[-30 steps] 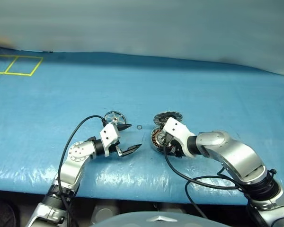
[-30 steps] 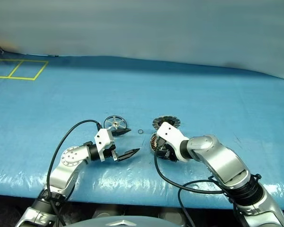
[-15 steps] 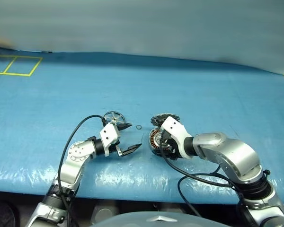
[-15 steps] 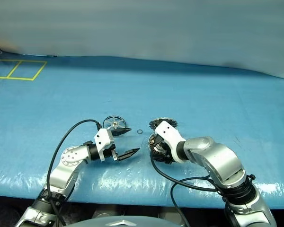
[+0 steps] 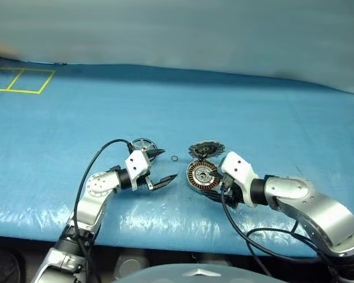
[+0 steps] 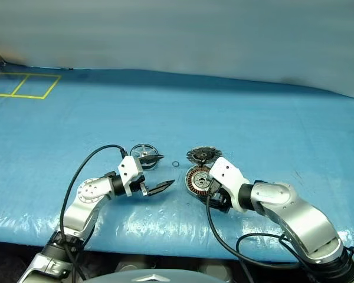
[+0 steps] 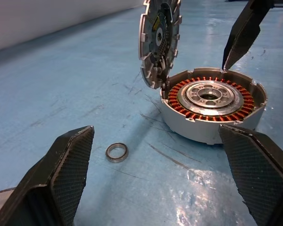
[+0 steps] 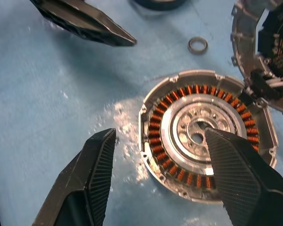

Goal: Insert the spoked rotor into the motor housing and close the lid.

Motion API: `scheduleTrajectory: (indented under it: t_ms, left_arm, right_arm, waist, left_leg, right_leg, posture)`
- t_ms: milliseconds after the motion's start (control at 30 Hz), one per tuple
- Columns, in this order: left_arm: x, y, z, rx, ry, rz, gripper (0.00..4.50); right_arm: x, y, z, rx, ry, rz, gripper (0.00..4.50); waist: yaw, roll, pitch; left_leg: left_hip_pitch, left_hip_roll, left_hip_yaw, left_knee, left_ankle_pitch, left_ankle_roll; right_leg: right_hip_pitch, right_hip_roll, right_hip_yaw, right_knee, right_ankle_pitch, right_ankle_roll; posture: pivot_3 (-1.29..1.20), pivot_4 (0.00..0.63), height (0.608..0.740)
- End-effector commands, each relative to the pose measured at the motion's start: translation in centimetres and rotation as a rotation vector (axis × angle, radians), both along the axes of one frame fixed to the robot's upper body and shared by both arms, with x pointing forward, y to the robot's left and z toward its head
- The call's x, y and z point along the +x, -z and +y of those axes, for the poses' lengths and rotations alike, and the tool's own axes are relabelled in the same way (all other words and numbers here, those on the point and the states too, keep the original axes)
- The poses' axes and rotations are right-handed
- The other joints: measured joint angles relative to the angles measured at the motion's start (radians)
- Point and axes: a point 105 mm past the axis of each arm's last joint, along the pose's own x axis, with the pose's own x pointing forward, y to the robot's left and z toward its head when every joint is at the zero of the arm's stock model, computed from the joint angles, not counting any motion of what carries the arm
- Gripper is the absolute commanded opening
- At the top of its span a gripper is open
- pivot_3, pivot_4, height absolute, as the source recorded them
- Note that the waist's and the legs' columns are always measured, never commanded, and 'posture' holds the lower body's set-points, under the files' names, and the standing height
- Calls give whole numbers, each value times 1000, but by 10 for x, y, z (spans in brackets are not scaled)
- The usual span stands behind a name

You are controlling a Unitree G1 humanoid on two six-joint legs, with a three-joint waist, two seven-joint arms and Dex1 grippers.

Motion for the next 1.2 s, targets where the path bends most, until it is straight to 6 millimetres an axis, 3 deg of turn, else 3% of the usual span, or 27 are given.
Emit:
scheduleTrajectory:
  t_ms: [33, 333, 500, 700, 833, 1200]
  left_arm:
    - [25, -4, -3, 69, -99, -63, 4500]
    - [37, 3, -22, 189, -20, -7, 4500]
    - [42, 11, -21, 261, -24, 89, 4500]
    - [25, 25, -28, 329, 86, 177, 4500]
    - [19, 31, -26, 355, 116, 228, 4500]
    - [32, 42, -13, 391, -16, 286, 4500]
  right_arm:
    - [5, -14, 4, 112, 105, -118, 3171]
    - [1, -1, 7, 89, 160, -119, 3171]
    - [2, 1, 3, 91, 206, -126, 3171]
    - [3, 5, 4, 79, 225, -129, 3171]
    - [4, 6, 4, 72, 227, -134, 3171]
    - [10, 7, 5, 76, 239, -143, 3171]
  waist:
    - [1, 0, 0]
    - [-3, 0, 0]
    - [-4, 0, 0]
    - [-6, 0, 0]
    - [-6, 0, 0]
    - [-6, 0, 0]
  left_leg:
    - [0, 0, 0, 0, 0, 0]
    - [0, -1, 1, 1, 0, 0]
    - [0, -1, 1, 0, 0, 0]
    - [0, -1, 1, 0, 0, 0]
    - [0, -1, 1, 0, 0, 0]
    - [2, -1, 0, 2, 0, 0]
  right_leg:
    - [0, 0, 0, 0, 1, 1]
    - [0, -1, 1, 0, 1, 1]
    - [0, -1, 1, 0, 1, 1]
    - [0, -1, 1, 0, 1, 1]
    - [0, -1, 1, 0, 1, 1]
    - [3, -1, 1, 0, -2, -3]
  posture:
    - [0, 150, 740]
    - [0, 150, 740]
    - [0, 150, 740]
    - [0, 150, 740]
    - [0, 150, 740]
    - [0, 150, 740]
